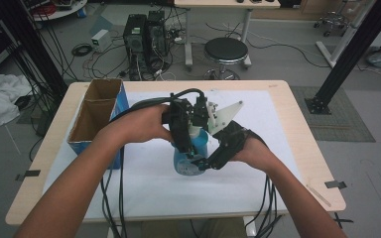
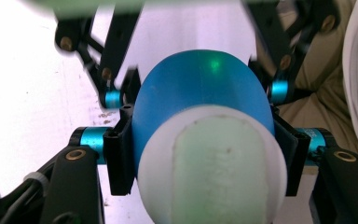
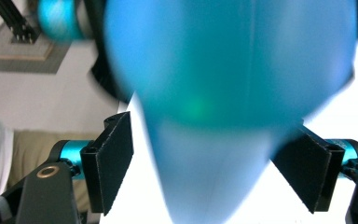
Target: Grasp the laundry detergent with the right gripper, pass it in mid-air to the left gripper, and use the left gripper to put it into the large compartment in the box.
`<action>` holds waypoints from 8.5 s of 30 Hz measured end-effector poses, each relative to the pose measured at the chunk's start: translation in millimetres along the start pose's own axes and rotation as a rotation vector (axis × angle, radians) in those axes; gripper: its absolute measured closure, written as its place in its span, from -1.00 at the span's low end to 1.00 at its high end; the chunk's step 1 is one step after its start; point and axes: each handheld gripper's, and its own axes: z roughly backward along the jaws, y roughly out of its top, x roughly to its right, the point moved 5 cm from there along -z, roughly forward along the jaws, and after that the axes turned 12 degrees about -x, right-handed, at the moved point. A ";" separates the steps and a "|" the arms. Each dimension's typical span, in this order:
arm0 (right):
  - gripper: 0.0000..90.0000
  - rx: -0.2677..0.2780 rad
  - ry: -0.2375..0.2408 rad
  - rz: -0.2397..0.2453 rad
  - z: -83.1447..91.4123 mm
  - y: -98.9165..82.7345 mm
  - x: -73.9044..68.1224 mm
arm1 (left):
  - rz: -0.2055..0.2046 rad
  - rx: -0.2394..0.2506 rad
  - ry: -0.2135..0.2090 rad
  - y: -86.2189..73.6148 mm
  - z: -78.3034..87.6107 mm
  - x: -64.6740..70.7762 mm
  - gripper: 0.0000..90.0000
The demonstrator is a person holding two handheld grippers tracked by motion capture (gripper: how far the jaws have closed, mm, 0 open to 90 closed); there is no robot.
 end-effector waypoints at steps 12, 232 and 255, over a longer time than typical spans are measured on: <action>-0.76 -0.171 -0.102 -0.131 23.4 -31.5 10.3 | 0.069 -0.002 0.030 -15.2 9.7 -8.8 -0.16; -0.97 -0.461 -0.227 -0.412 115.1 -98.7 50.9 | 0.231 0.084 0.050 -26.3 -14.7 -40.5 -0.92; -0.97 -0.471 -0.238 -0.402 113.1 -79.5 70.7 | 0.127 0.098 0.030 0.9 -24.8 -28.2 -0.92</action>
